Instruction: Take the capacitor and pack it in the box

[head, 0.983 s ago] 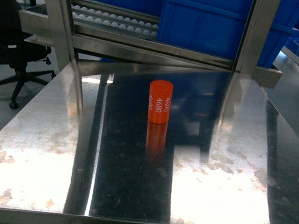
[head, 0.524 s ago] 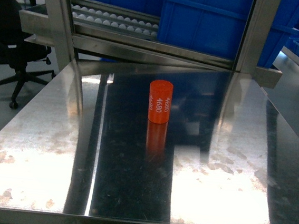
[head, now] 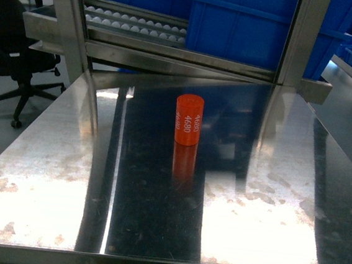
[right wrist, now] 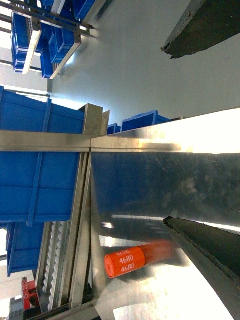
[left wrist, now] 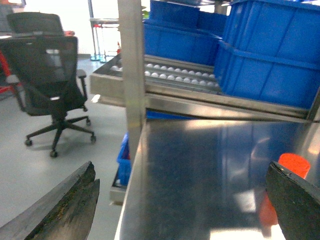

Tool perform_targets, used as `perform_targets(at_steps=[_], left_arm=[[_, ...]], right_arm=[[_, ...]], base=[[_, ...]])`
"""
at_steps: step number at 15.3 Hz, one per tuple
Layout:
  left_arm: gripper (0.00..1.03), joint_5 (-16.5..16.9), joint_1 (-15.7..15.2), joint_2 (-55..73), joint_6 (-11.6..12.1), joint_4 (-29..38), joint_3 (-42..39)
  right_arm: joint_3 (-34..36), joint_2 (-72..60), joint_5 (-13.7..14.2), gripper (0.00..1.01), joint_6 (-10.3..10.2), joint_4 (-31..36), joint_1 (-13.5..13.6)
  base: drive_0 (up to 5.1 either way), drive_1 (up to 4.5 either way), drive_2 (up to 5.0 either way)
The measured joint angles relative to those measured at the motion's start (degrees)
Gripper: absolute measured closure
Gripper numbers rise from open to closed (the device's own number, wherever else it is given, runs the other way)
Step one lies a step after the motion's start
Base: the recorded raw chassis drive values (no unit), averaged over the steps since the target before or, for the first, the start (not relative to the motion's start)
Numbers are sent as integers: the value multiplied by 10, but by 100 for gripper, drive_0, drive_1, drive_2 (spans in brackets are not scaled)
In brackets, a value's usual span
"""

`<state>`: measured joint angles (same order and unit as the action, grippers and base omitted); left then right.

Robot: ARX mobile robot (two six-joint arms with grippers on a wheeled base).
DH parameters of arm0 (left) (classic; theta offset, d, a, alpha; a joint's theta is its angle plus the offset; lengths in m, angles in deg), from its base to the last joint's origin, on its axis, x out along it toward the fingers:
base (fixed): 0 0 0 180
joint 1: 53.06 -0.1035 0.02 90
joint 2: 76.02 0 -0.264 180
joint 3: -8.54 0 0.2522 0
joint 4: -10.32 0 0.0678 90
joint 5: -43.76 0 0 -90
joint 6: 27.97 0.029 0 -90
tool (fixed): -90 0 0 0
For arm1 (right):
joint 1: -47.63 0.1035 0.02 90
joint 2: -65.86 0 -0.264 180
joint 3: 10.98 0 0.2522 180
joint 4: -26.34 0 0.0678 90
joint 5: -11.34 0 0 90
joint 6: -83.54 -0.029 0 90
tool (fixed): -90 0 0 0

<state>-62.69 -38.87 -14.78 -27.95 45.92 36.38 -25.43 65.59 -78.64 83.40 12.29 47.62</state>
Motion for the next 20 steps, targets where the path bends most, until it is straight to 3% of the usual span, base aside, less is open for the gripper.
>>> perform_targets(at_steps=[3, 4, 8, 9, 15, 20], left_arm=[[5, 16, 24, 171, -1, 78, 79], [5, 27, 42, 267, -2, 74, 133], [5, 55, 69, 414, -14, 44, 256], [5, 70, 90, 480, -21, 30, 316], [5, 85, 122, 557, -31, -3, 393], [5, 82, 125, 627, -41, -32, 468]], right_arm=[[0, 0, 0, 3, 0, 0, 0], [0, 0, 0, 3, 0, 0, 0], [0, 0, 0, 3, 0, 0, 0], [0, 0, 0, 3, 0, 0, 0], [0, 0, 0, 3, 0, 0, 0], [0, 0, 0, 3, 0, 0, 0]], base=[[0, 0, 0], [0, 0, 0], [0, 0, 0], [0, 0, 0], [0, 0, 0], [0, 0, 0]])
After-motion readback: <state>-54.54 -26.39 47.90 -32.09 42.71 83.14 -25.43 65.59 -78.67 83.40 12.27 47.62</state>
